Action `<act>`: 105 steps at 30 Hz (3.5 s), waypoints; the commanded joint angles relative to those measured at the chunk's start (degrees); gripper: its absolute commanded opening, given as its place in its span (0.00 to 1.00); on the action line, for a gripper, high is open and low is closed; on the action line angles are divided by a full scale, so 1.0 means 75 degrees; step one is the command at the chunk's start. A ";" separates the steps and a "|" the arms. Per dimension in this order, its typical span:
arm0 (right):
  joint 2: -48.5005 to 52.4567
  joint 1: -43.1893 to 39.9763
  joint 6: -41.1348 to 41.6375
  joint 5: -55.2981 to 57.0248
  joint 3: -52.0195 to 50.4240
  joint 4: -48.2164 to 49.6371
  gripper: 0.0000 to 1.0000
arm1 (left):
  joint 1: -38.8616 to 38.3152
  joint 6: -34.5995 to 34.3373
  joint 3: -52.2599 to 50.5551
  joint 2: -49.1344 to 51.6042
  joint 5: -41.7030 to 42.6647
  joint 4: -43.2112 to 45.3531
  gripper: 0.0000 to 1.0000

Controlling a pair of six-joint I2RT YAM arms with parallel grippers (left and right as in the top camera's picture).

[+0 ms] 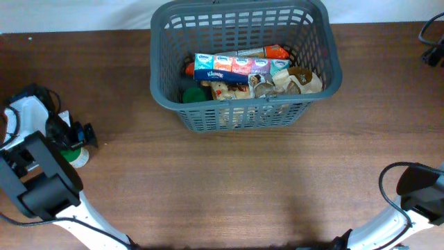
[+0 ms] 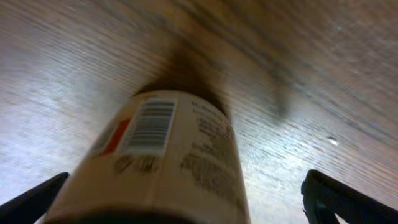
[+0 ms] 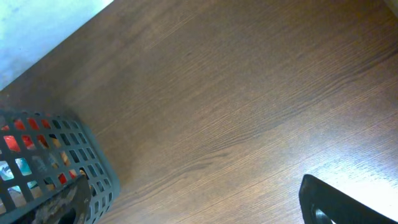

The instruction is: Pack container

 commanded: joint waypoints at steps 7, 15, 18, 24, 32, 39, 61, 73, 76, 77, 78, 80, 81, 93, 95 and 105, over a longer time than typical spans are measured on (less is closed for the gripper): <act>0.0012 0.0000 0.0003 -0.0117 0.0079 0.0000 0.99 | 0.0169 0.0090 -0.0344 -0.0099 -0.0085 0.0347 0.67; 0.0012 0.0000 0.0006 -0.0117 0.0079 0.0000 0.99 | 0.0149 0.0105 0.0481 -0.0119 0.0833 -0.0149 0.02; 0.0012 0.0000 0.0006 -0.0117 0.0079 0.0000 0.99 | 0.0055 0.0332 0.1982 -0.0207 0.1655 -0.0723 0.02; 0.0012 0.0000 0.0003 -0.0117 0.0079 0.0000 0.99 | -0.0790 0.1285 0.6181 -0.0650 0.3937 -0.1134 0.02; 0.0012 0.0000 0.0003 -0.0117 0.0079 0.0000 0.99 | -0.3969 0.4048 0.9174 -0.0726 0.4316 -0.1032 0.02; 0.0012 0.0000 0.0003 -0.0117 0.0079 0.0003 0.99 | -0.6831 0.6461 0.8451 -0.0166 0.1734 -0.1711 0.02; 0.0012 0.0000 0.0003 -0.0117 0.0079 0.0000 0.99 | -0.7120 0.6441 0.5910 0.1035 -0.1230 -0.2634 0.94; 0.0012 0.0000 0.0003 -0.0117 0.0079 0.0000 0.99 | -0.5939 0.1871 0.9384 -0.0726 -0.0565 -0.1821 0.99; 0.0012 0.0000 0.0003 -0.0117 0.0079 0.0000 0.99 | -0.4724 0.0420 0.9967 -0.0819 -0.0560 -0.1743 0.99; 0.0012 0.0000 0.0006 -0.0117 0.0079 0.0003 0.99 | -0.4197 -0.0096 0.9987 -0.0819 -0.0536 -0.1749 0.99; 0.0012 0.0000 0.0003 -0.0117 0.0079 0.0000 0.99 | -0.3684 -0.0393 0.9967 -0.0781 -0.0423 -0.1798 0.99; 0.0012 0.0000 0.0003 -0.0117 0.0079 0.0003 0.99 | -0.2920 -0.0804 0.9862 -0.0676 -0.0143 -0.1891 0.99; 0.0012 0.0000 0.0006 -0.0117 0.0079 0.0003 0.99 | -0.2369 -0.1142 0.9737 -0.0571 -0.0067 -0.2008 0.99; 0.0047 0.0318 0.0003 -0.0114 0.0082 0.0003 0.99 | -0.1282 -0.1253 0.8600 0.0099 -0.0076 -0.2285 0.99; -0.0047 0.0787 0.0003 -0.0114 0.0082 0.0003 0.99 | -0.1282 -0.1253 0.8536 0.0099 -0.0076 -0.2285 0.99; -0.0711 0.4666 0.0006 -0.0117 0.0082 0.0003 0.99 | -0.1282 -0.1253 0.8536 0.0099 -0.0076 -0.2285 0.99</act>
